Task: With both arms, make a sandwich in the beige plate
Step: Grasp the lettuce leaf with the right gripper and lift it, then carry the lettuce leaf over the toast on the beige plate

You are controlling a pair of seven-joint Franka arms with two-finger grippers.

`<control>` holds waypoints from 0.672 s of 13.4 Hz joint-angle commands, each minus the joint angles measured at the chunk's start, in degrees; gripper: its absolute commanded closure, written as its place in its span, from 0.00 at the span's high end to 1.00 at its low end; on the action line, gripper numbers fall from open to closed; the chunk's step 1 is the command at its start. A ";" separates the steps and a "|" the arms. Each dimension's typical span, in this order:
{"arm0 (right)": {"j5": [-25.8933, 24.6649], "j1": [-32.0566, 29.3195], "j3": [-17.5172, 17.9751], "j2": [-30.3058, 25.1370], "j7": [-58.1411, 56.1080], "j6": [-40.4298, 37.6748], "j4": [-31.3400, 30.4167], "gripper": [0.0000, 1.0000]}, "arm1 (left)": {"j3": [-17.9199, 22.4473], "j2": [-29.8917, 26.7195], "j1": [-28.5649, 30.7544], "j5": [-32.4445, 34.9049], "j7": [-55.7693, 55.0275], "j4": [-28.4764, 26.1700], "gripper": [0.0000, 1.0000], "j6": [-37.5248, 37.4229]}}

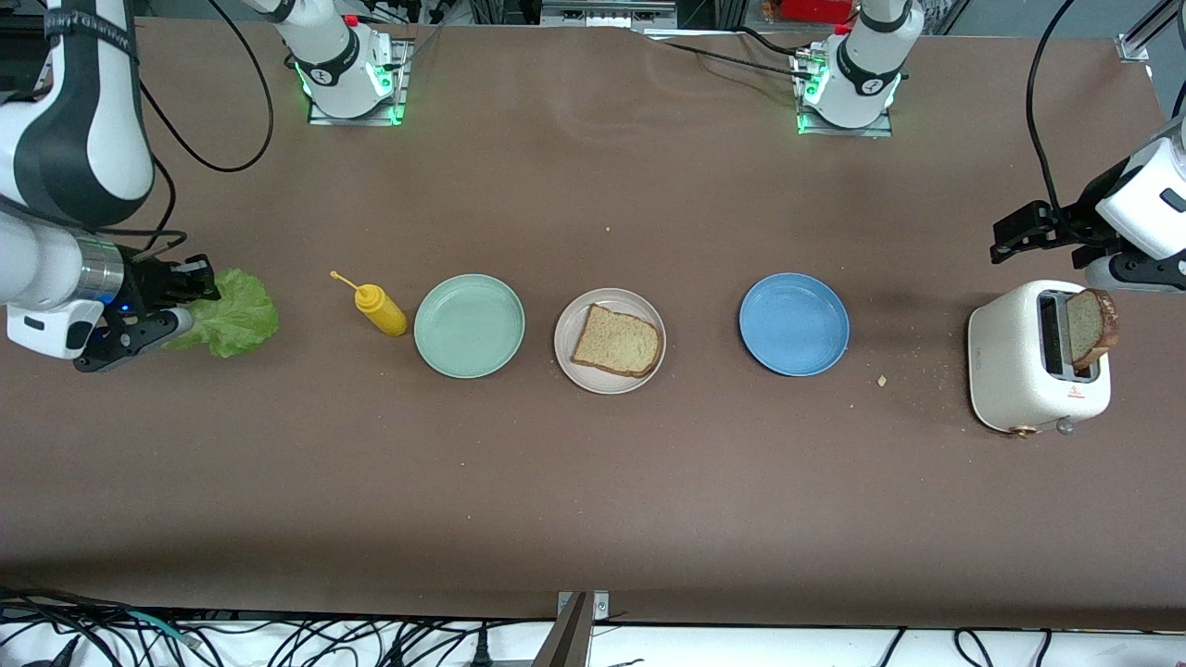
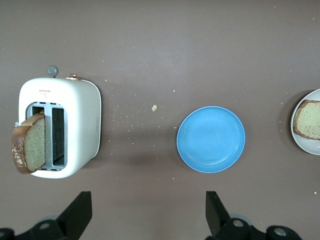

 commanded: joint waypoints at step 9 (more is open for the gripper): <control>9.05 22.04 0.09 5.61 42.33 9.28 1.55 0.00 | 0.07 -0.47 0.15 -1.11 0.24 -0.64 1.00 0.53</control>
